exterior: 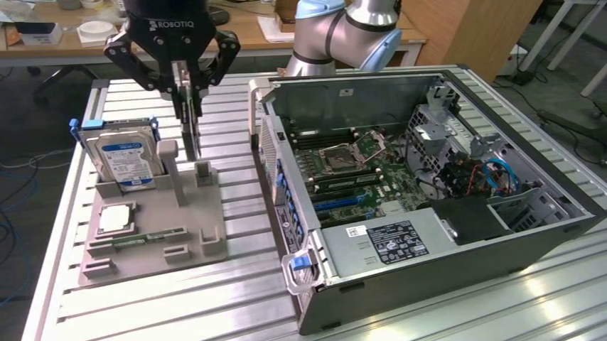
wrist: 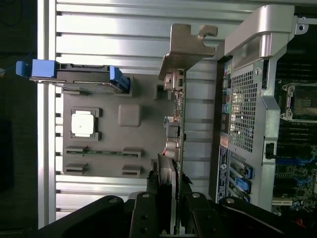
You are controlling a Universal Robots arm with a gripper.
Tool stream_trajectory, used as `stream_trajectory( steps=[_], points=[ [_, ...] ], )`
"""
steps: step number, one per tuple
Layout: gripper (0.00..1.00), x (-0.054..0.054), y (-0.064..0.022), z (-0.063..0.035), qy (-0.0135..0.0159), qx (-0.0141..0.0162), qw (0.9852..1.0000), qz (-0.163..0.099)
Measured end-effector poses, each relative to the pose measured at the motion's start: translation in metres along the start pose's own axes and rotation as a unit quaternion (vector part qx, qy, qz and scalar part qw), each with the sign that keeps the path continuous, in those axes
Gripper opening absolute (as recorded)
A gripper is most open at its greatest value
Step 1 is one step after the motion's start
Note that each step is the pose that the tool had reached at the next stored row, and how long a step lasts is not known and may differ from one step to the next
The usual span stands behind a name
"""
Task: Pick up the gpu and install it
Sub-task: 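Pick up the gpu and move the gpu toward the slot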
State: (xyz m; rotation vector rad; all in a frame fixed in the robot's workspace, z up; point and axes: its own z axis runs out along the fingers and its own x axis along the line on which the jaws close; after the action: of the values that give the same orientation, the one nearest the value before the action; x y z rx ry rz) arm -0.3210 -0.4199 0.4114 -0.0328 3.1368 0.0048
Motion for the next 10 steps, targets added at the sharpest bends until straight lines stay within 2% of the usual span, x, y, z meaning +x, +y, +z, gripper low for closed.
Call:
stream_trajectory(
  steps=[10],
  points=[
    [0.27,-0.023,-0.0006,0.0004,0.0,0.0,1.0,0.0]
  ],
)
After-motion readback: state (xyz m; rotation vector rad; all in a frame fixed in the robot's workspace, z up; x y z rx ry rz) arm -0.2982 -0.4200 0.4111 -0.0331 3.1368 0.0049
